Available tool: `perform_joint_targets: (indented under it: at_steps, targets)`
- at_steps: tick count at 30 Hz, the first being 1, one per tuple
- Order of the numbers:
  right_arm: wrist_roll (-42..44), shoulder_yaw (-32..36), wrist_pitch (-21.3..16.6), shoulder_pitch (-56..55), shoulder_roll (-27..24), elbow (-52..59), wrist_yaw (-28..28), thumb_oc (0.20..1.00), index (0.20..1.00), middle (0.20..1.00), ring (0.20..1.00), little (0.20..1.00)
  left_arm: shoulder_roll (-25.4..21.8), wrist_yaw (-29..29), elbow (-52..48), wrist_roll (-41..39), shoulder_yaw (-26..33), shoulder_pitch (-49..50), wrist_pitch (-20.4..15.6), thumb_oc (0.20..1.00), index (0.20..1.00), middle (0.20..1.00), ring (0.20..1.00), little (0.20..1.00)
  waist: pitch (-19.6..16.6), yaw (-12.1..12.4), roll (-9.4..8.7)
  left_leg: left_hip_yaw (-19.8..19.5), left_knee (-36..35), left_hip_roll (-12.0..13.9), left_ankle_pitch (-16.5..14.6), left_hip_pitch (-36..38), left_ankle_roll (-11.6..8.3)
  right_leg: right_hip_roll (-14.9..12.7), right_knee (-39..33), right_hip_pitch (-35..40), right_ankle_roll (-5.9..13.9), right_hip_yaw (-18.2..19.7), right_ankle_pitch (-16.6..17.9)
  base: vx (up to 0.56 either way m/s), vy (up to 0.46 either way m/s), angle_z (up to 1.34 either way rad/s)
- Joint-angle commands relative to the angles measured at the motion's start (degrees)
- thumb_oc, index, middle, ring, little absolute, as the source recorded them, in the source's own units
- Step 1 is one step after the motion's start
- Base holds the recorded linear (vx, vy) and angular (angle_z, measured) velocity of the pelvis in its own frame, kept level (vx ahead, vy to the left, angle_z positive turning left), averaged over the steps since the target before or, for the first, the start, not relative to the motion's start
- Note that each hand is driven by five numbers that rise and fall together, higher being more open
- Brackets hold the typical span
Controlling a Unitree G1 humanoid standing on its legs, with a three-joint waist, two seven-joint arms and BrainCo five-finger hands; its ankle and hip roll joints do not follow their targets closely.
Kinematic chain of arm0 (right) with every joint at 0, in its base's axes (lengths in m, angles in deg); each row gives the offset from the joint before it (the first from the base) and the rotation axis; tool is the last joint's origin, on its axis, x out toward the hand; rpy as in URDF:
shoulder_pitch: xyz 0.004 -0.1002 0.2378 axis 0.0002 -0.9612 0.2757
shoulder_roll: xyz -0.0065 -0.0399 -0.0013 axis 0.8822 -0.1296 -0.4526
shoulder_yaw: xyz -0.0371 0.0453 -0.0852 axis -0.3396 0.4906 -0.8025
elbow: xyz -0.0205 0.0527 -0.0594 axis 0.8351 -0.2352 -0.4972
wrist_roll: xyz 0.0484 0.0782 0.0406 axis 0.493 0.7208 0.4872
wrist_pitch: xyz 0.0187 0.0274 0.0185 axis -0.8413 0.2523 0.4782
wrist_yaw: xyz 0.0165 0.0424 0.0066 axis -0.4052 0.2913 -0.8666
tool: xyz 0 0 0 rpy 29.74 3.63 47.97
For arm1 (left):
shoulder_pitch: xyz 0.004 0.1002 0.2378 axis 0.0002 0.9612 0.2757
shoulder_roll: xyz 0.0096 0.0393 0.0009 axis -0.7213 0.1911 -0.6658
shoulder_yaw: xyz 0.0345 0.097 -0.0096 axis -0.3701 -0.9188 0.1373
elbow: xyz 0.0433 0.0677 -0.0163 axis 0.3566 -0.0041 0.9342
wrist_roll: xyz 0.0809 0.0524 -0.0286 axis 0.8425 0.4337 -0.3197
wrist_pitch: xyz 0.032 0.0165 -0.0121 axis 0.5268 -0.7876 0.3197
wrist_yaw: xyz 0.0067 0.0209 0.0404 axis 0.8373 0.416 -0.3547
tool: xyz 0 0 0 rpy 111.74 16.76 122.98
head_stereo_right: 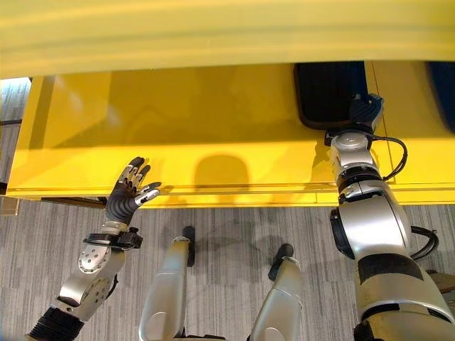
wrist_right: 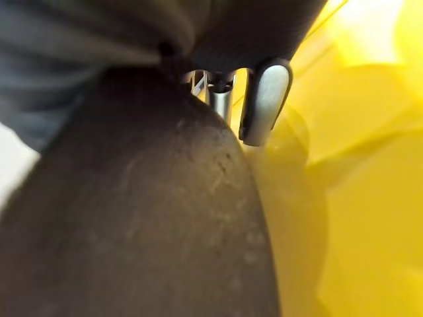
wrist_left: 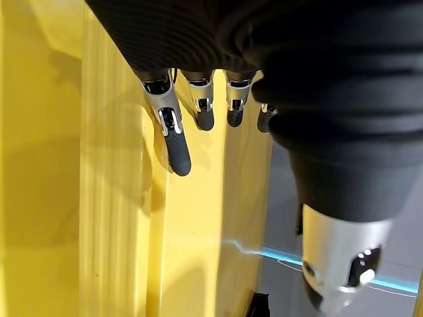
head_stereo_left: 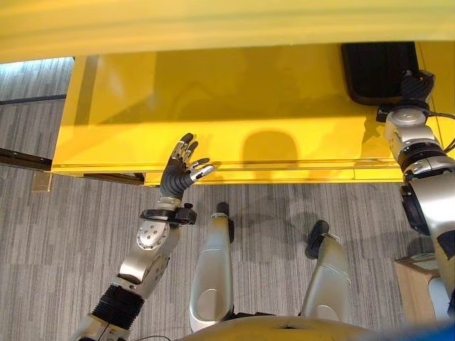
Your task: Move parts from the plastic box to the shelf.
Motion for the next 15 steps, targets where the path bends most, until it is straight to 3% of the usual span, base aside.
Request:
perform_joint_targets:
  at_steps: [1, 4, 6, 7, 10, 11, 12, 15]
  targets:
    - [2.6, 2.0, 0.3, -0.3, -1.6, -2.1, -0.1, 0.2, 0.2, 0.2, 0.2, 0.2, -2.3, -0.5, -2.0, -0.4, -0.5, -1.0, -2.5, 1.0, 1.0, 1.0, 1.0, 1.0, 1.9, 0.3, 0.94, 0.0, -1.8, 0.3, 1.3, -1.1, 0.46, 2.4, 5.3, 2.2, -1.72, 0.2, -5.8, 0.08, -0.034, 0.0]
    - [2.5, 2.0, 0.4, -0.6, -1.4, -2.3, -0.2, 0.2, 0.2, 0.2, 0.2, 0.2, -2.5, -0.4, -1.8, -0.5, -0.4, -1.0, -2.5, 1.0, 1.0, 1.0, 1.0, 1.0, 2.0, 0.3, 0.98, -0.2, -1.5, 0.4, 1.3, -1.2, 0.53, 2.4, 5.5, 2.1, -1.75, 0.1, -5.9, -0.03, 0.001, 0.0]
    - [2.2, 1.7, 0.4, -0.4, -1.2, -2.3, -0.3, 0.2, 0.2, 0.2, 0.2, 0.2, -2.7, -0.5, -2.0, -0.6, -0.3, -0.9, -2.5, 1.0, 1.0, 1.0, 1.0, 1.0, 2.3, 0.3, 1.09, -0.1, -2.0, 0.3, 2.8, -1.7, 0.92, 2.4, 5.2, 1.7, -2.16, -0.1, -4.6, -0.04, 0.003, 0.0]
    - [1.9, 1.6, 0.5, -0.6, -1.1, -2.5, -0.4, 0.2, 0.2, 0.2, 0.2, 0.2, -2.7, -0.5, -2.0, -0.6, -0.4, -0.9, -2.5, 1.0, 1.0, 1.0, 1.0, 1.0, 2.2, 0.3, 0.99, -0.1, -1.4, 0.4, 1.1, -1.1, 0.55, 2.5, 5.7, 2.2, -1.75, 0.1, -6.1, 0.07, -0.03, 0.0]
    - [0.8, 0.8, 0.6, -0.6, -1.0, -2.3, -0.6, 0.2, 0.2, 0.2, 0.2, 0.2, -2.6, -0.2, -1.7, -0.7, -0.4, -0.9, -2.6, 1.0, 1.0, 1.0, 1.0, 1.0, 2.3, 0.4, 0.86, -0.3, -1.3, 0.5, 1.1, -1.2, 0.56, 2.5, 5.9, 2.1, -1.79, 0.0, -6.1, 0.03, -0.01, 0.0]
    - [0.6, 0.7, 0.6, -0.6, -1.0, -2.3, -0.5, 0.401, 0.401, 0.401, 0.401, 0.401, -2.6, -0.2, -1.7, -0.8, -0.3, -0.9, -2.6, 1.0, 1.0, 1.0, 1.0, 1.0, 2.4, 0.3, 0.86, -0.3, -1.2, 0.5, 1.1, -1.2, 0.56, 2.5, 6.0, 2.1, -1.82, 0.0, -6.1, 0.0, 0.0, 0.0]
    - [0.4, 0.7, 0.7, -0.7, -1.0, -2.2, -0.5, 1.0, 1.0, 1.0, 1.0, 1.0, -2.6, -0.2, -1.7, -0.7, -0.4, -1.0, -2.6, 1.0, 1.0, 1.0, 1.0, 1.0, 2.4, 0.3, 0.88, -0.3, -1.2, 0.5, 1.1, -1.3, 0.55, 2.5, 6.0, 2.1, -1.83, 0.0, -6.2, 0.0, 0.0, 0.0]
    - [-0.2, 0.5, 0.8, -1.0, -1.1, -2.3, -0.5, 1.0, 1.0, 1.0, 1.0, 1.0, -2.7, -0.2, -1.9, -0.6, -0.3, -1.0, -2.8, 1.0, 1.0, 1.0, 1.0, 1.0, 2.5, 0.3, 0.75, -0.3, -1.2, 0.5, 1.2, -1.4, 0.53, 2.6, 6.0, 2.2, -1.89, 0.0, -6.2, 0.0, 0.0, 0.0]
